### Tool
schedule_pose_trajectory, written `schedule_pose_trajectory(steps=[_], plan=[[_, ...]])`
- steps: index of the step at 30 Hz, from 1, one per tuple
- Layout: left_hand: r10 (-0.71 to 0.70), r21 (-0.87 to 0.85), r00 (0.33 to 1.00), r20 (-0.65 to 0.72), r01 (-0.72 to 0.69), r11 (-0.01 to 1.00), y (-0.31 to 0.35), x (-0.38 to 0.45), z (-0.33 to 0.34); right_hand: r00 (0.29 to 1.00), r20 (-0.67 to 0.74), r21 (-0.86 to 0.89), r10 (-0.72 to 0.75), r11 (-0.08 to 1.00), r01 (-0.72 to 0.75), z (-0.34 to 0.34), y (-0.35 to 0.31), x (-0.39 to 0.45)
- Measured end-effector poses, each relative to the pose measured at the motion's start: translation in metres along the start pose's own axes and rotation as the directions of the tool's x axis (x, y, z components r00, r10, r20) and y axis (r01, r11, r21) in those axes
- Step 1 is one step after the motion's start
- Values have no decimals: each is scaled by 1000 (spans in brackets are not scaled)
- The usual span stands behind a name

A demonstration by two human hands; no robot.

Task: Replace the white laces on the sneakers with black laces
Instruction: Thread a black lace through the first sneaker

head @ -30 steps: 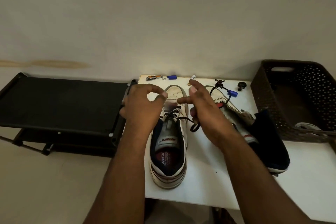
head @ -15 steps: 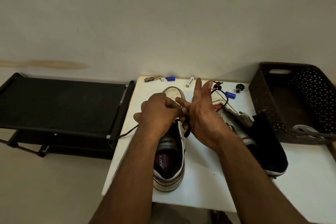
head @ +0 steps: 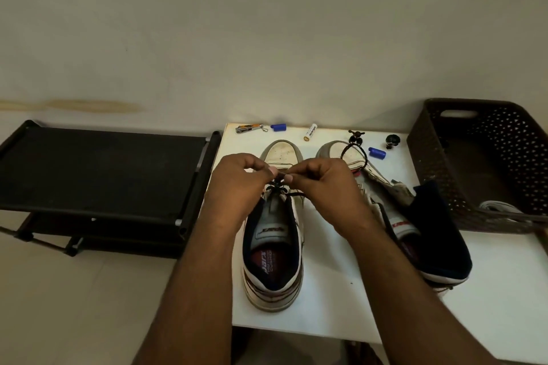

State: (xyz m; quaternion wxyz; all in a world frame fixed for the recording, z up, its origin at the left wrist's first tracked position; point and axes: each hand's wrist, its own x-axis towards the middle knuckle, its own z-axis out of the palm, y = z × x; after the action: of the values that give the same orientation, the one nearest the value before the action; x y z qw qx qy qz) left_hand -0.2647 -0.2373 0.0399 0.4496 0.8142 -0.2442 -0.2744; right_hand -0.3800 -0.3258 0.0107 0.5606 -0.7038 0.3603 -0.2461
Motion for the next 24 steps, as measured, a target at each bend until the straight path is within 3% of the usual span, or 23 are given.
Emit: schedule_pose_trajectory(steps=[4, 7, 9, 12, 16, 24], plan=[[-118, 331, 986, 114, 75, 941, -12, -6, -3, 998, -56, -153, -6, 988, -3, -1, 9, 4], [-101, 487, 994, 46, 66, 871, -15, -8, 5, 1000, 17, -194, -5, 981, 8, 6, 10, 3], [-97, 406, 995, -29, 101, 908, -18, -6, 7, 999, 39, -242, -11, 970, 20, 10, 10, 3], [-198, 94, 976, -85, 206, 974, -23, -2, 4, 999, 44, -282, -10, 959, 22, 10, 9, 4], [-339, -177, 938, -72, 322, 930, -26, 0, 3, 993, 118, -344, -19, 937, 59, 12, 3, 5], [-434, -359, 900, 30, 415, 836, -21, -1, 10, 994, 106, -474, -12, 879, 61, 17, 3, 6]])
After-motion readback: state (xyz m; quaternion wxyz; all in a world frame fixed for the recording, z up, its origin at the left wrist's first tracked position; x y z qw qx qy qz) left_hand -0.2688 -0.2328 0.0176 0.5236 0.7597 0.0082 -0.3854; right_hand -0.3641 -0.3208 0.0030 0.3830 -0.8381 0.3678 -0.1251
